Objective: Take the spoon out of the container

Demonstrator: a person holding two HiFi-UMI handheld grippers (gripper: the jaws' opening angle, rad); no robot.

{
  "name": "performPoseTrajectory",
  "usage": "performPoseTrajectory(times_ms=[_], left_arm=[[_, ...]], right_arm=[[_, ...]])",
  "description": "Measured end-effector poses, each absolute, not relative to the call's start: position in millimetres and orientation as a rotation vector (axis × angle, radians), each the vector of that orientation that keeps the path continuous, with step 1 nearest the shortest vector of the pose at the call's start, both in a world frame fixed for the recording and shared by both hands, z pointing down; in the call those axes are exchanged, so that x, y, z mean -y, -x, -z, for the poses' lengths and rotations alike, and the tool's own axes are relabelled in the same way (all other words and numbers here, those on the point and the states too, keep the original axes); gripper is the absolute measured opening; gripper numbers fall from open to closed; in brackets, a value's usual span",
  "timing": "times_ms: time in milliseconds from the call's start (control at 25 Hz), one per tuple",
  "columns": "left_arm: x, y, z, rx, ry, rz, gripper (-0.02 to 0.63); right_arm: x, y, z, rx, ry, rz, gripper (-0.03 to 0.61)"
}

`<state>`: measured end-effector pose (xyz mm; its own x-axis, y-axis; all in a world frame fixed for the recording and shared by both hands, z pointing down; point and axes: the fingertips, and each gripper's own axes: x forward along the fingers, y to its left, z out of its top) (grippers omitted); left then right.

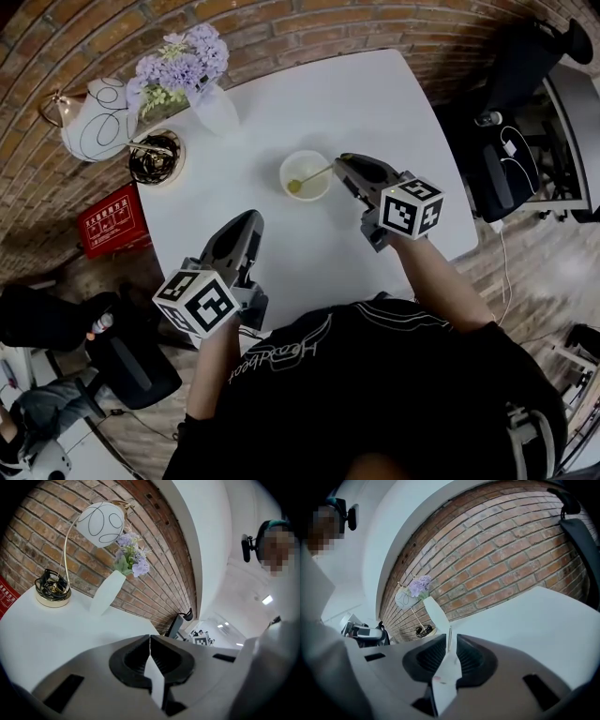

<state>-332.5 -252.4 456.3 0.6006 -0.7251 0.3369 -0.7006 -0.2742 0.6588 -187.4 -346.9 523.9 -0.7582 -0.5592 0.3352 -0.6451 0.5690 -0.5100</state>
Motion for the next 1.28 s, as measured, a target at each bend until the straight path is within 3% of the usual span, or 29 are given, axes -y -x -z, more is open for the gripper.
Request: performPoseTrajectory(times_ms=[240, 760, 1280], left_arm=[[247, 346, -465, 1.168, -1.964, 0.047, 0.006], [226, 338, -456, 1.205, -1.955, 0.044, 0.005], [179, 305, -397, 1.26, -2.019, 0.101, 0.006]], right_arm=[[347, 191, -523, 2.671, -1.027, -0.97, 0.008], [344, 193, -502, 2.716, -1.012, -0.915, 0.0], [301, 175, -413, 2.915, -0.921, -0.76, 0.0]])
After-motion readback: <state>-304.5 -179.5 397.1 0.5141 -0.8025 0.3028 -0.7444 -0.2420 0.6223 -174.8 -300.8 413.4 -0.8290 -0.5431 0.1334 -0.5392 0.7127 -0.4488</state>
